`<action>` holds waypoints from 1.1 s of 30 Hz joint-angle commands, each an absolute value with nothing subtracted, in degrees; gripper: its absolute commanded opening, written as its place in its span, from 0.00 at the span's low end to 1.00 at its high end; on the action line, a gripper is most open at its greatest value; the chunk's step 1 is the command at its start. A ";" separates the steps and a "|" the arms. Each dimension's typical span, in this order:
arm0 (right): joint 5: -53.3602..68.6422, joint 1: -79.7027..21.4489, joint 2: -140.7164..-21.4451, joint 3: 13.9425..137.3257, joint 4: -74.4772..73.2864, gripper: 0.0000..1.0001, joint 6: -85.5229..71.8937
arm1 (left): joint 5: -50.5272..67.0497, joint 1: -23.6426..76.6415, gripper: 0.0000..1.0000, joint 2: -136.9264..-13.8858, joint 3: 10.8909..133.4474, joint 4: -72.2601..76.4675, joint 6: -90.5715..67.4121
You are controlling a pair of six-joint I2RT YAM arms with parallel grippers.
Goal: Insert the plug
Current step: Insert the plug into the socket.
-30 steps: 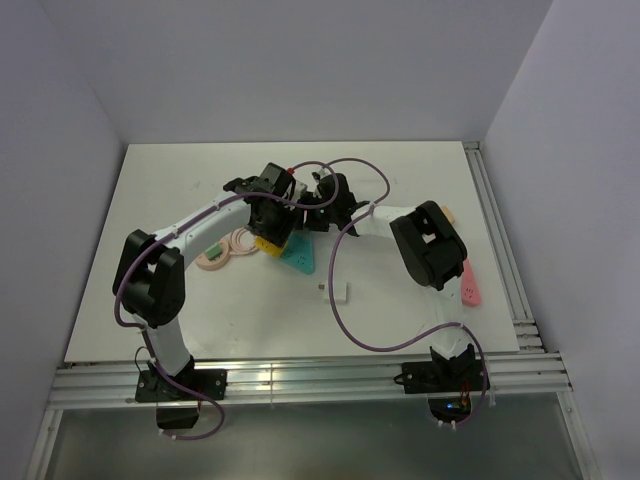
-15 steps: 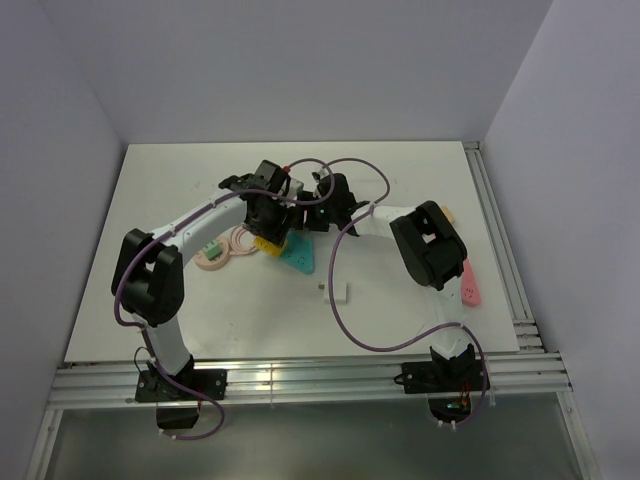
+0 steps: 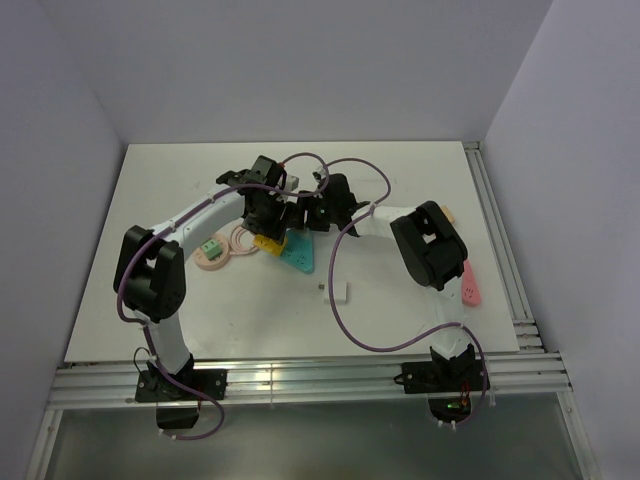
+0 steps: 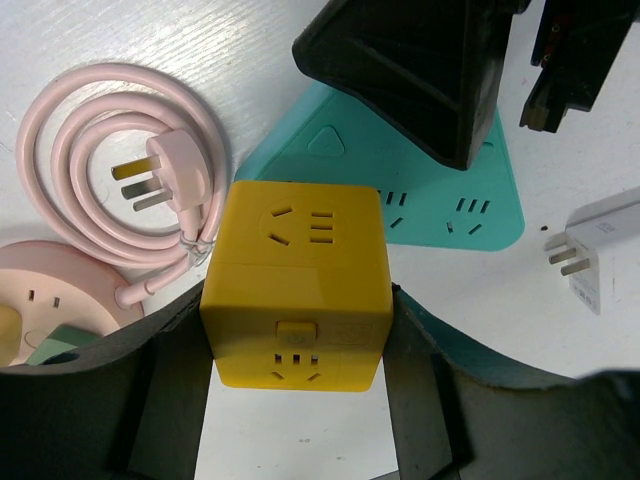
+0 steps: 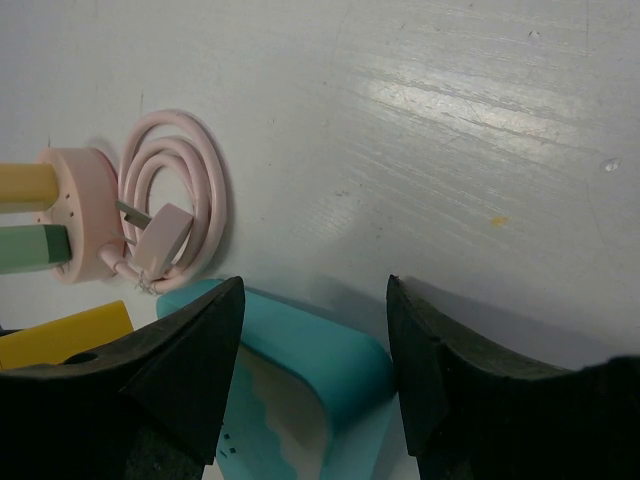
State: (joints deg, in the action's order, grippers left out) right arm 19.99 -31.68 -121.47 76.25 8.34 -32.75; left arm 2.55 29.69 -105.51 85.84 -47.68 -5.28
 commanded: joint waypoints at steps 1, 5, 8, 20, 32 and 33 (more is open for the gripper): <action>21.62 -32.78 -118.39 74.88 8.17 0.66 -33.66 | 1.67 29.71 0.00 -111.45 82.53 -48.52 -6.76; 21.80 -32.87 -118.65 74.97 8.26 0.66 -33.66 | 1.41 29.62 0.01 -111.09 82.70 -48.52 -6.68; 21.62 -32.87 -118.39 74.88 8.26 0.66 -33.66 | 0.88 29.62 0.00 -110.66 82.88 -48.78 -6.42; 21.62 -32.87 -118.39 74.97 8.17 0.66 -33.66 | -1.41 29.62 0.00 -109.60 82.36 -49.13 -6.85; 21.53 -32.87 -118.39 74.88 8.17 0.66 -33.75 | -6.15 29.79 0.00 -109.07 81.22 -49.57 -7.91; 21.53 -32.87 -118.48 74.88 8.17 0.66 -33.75 | -6.33 30.06 0.00 -109.25 80.95 -49.31 -8.00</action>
